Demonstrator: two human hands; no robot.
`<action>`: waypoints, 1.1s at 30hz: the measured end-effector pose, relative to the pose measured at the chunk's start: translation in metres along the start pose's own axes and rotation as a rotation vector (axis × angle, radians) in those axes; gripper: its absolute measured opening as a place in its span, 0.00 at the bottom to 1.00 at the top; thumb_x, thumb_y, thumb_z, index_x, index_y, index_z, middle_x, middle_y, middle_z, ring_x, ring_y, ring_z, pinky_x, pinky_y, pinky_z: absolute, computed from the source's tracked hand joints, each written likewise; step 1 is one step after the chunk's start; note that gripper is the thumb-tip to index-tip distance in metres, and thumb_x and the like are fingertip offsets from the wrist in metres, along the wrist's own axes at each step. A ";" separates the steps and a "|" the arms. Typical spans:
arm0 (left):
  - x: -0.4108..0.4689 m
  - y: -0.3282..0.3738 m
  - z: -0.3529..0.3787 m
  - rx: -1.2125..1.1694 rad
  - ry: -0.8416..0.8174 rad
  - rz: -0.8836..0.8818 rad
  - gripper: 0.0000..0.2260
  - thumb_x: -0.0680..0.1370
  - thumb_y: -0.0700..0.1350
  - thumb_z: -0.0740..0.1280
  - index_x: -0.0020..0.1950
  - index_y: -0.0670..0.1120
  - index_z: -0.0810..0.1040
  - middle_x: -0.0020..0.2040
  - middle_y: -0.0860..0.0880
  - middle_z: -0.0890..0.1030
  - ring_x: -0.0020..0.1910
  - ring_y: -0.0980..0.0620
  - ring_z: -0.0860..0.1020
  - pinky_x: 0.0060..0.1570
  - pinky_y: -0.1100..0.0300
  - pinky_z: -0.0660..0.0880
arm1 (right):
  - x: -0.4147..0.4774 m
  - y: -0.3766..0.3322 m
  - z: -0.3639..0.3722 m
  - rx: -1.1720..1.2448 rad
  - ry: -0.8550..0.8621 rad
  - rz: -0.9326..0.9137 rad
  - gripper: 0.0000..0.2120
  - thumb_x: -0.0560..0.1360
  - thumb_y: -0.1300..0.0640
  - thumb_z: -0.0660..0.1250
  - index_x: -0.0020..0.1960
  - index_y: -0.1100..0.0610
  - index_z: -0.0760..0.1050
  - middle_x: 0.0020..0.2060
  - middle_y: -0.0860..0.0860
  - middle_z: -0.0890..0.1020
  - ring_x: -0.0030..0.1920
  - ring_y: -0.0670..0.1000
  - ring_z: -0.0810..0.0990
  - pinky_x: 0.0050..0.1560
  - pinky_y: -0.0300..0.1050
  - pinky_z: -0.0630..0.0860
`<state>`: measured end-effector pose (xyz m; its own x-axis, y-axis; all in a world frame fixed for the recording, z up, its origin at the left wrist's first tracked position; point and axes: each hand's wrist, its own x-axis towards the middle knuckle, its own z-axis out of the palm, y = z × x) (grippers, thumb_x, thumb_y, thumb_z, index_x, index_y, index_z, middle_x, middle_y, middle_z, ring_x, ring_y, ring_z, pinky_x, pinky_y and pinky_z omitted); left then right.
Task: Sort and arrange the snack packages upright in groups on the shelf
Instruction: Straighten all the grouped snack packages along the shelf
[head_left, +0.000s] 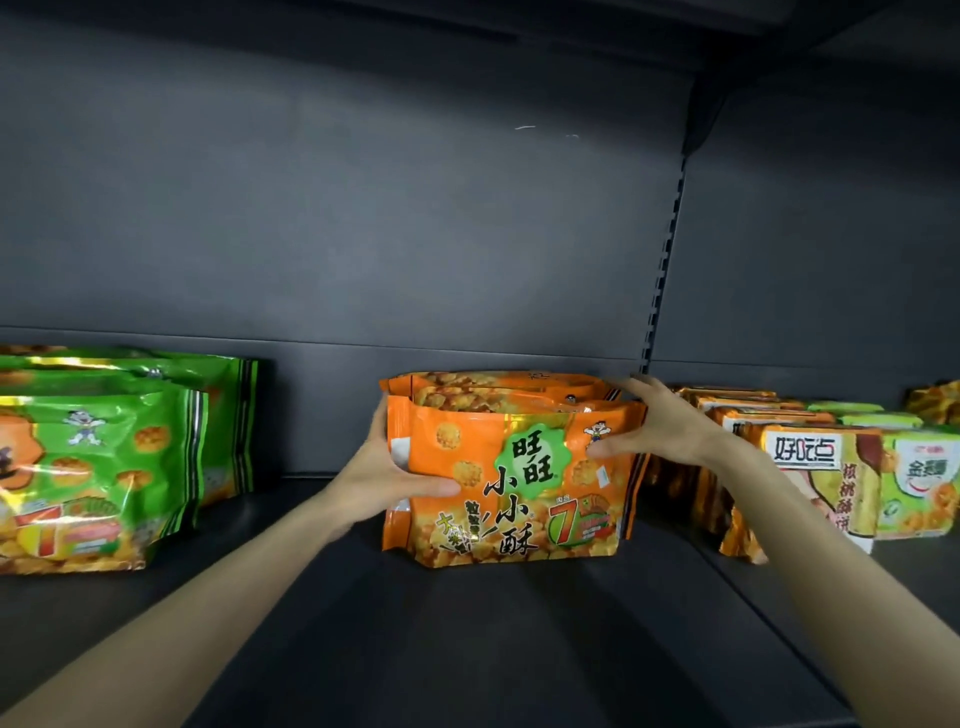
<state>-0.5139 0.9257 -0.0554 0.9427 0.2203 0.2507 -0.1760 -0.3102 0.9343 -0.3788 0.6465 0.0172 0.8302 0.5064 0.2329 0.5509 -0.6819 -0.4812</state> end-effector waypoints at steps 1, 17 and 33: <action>-0.001 0.001 0.001 -0.017 0.007 -0.008 0.52 0.57 0.45 0.81 0.73 0.55 0.54 0.60 0.56 0.74 0.55 0.57 0.77 0.47 0.62 0.78 | 0.002 0.003 -0.001 0.017 -0.026 -0.009 0.51 0.57 0.41 0.78 0.74 0.48 0.59 0.74 0.52 0.59 0.72 0.58 0.62 0.70 0.58 0.65; -0.002 0.001 -0.006 -0.019 0.107 -0.081 0.49 0.52 0.52 0.83 0.69 0.56 0.63 0.59 0.52 0.79 0.56 0.50 0.80 0.56 0.47 0.78 | 0.032 0.009 -0.008 0.154 -0.228 -0.119 0.52 0.54 0.43 0.78 0.73 0.50 0.61 0.59 0.47 0.75 0.57 0.47 0.75 0.62 0.46 0.71; -0.022 -0.012 -0.073 -0.040 0.104 -0.088 0.41 0.58 0.43 0.81 0.67 0.54 0.65 0.55 0.51 0.81 0.50 0.54 0.82 0.41 0.63 0.79 | 0.038 -0.050 0.033 0.187 -0.213 -0.158 0.50 0.55 0.42 0.79 0.73 0.50 0.63 0.55 0.45 0.79 0.52 0.46 0.79 0.56 0.43 0.74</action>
<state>-0.5529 0.9922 -0.0530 0.9209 0.3400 0.1905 -0.1071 -0.2492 0.9625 -0.3776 0.7172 0.0226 0.6882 0.7109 0.1447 0.6301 -0.4868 -0.6049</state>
